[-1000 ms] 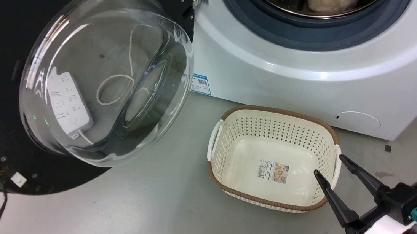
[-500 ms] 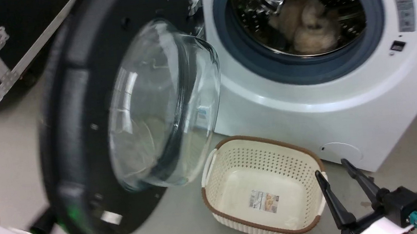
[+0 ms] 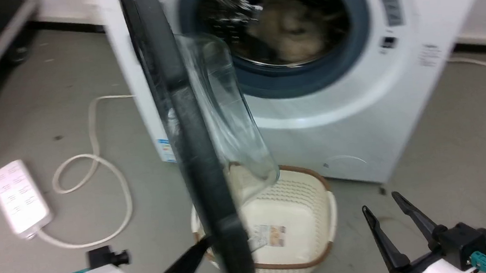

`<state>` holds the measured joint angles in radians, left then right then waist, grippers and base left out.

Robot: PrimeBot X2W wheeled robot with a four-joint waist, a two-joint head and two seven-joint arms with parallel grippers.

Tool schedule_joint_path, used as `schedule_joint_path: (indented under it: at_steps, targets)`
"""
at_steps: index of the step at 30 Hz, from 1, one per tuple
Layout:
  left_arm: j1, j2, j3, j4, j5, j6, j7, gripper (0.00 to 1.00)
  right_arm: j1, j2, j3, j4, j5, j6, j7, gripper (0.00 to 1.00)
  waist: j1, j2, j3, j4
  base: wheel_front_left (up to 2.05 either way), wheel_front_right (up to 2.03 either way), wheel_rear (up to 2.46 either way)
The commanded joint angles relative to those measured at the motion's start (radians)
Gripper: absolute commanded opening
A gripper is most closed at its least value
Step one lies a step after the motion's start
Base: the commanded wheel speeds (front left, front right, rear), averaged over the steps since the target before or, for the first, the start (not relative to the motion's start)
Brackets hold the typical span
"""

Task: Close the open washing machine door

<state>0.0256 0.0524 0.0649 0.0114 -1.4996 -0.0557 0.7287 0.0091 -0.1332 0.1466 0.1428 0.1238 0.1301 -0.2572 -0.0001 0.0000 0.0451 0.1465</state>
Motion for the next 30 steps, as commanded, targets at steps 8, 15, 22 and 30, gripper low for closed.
schedule_joint_path:
  at_steps: [8, 15, 22, 30]
  targets:
    - [-0.135, -0.002, -0.225, 0.056, -0.104, -0.03, -0.224, 0.0, -0.057, -0.031, 0.012, -0.006, 0.017, 0.001, -0.005, 1.0, 0.0001, 0.0, 0.11, -0.265, 0.0, 0.0, 0.0]
    - [-0.4, -0.002, -0.299, 0.24, -0.138, -0.047, -0.47, 0.0, -0.104, -0.003, 0.017, -0.003, 0.036, 0.001, -0.005, 1.0, 0.0001, 0.0, 0.198, -0.478, 0.0, 0.0, 0.0]
    - [-0.628, -0.002, -0.272, 0.427, -0.149, -0.057, -0.642, 0.0, -0.123, 0.02, 0.015, 0.005, 0.045, 0.001, -0.005, 1.0, 0.0001, 0.0, 0.245, -0.573, 0.0, 0.0, 0.0]
    - [-0.79, -0.002, -0.262, 0.605, -0.168, -0.071, -0.699, 0.0, -0.141, 0.036, 0.02, 0.017, 0.048, 0.001, -0.005, 1.0, 0.0001, 0.0, 0.253, -0.596, 0.0, 0.0, 0.0]
